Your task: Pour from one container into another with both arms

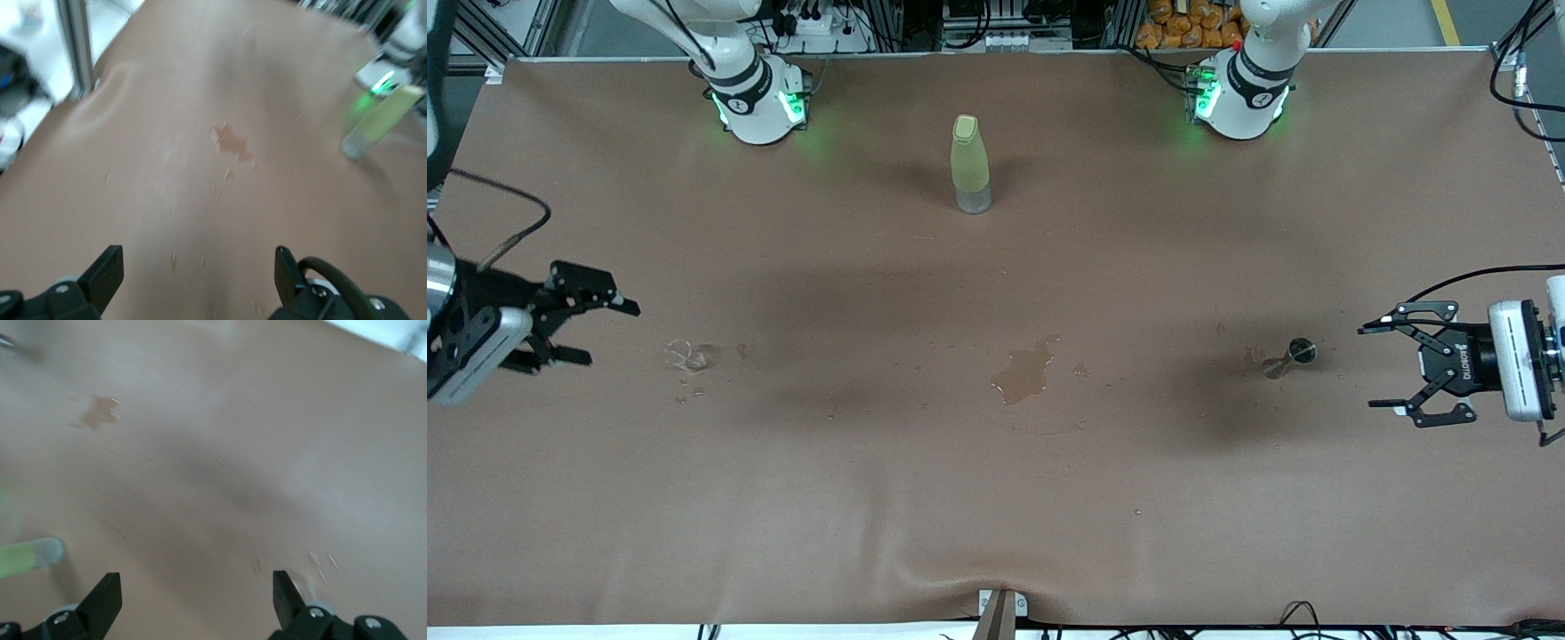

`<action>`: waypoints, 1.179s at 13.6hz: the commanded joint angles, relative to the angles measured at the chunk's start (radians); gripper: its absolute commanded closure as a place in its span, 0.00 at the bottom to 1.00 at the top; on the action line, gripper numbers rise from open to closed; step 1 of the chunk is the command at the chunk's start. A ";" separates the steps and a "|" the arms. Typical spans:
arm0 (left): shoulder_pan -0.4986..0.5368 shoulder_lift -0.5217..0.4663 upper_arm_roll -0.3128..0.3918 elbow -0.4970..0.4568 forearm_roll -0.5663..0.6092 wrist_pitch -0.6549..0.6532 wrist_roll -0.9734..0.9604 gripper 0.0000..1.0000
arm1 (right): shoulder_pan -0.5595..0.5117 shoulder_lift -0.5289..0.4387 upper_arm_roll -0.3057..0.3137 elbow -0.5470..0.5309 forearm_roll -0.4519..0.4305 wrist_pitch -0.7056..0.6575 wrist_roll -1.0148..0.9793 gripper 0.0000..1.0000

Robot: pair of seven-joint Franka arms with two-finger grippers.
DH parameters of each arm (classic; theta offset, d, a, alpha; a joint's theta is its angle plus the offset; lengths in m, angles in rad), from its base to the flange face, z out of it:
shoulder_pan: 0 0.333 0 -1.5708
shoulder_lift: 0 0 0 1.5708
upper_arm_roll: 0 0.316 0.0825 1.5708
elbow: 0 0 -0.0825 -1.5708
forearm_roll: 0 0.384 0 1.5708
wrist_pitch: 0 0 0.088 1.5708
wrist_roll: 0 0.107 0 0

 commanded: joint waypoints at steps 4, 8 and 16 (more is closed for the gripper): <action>-0.040 -0.130 -0.001 -0.019 0.350 0.132 -0.614 0.00 | 0.057 -0.125 -0.018 -0.089 -0.216 0.029 0.250 0.00; -0.135 -0.155 -0.002 -0.019 0.598 0.170 -1.207 0.00 | 0.068 -0.154 -0.019 -0.088 -0.271 -0.027 0.475 0.00; -0.154 -0.184 -0.019 -0.024 0.680 0.164 -1.676 0.00 | 0.005 -0.290 -0.018 -0.212 -0.311 -0.063 0.512 0.00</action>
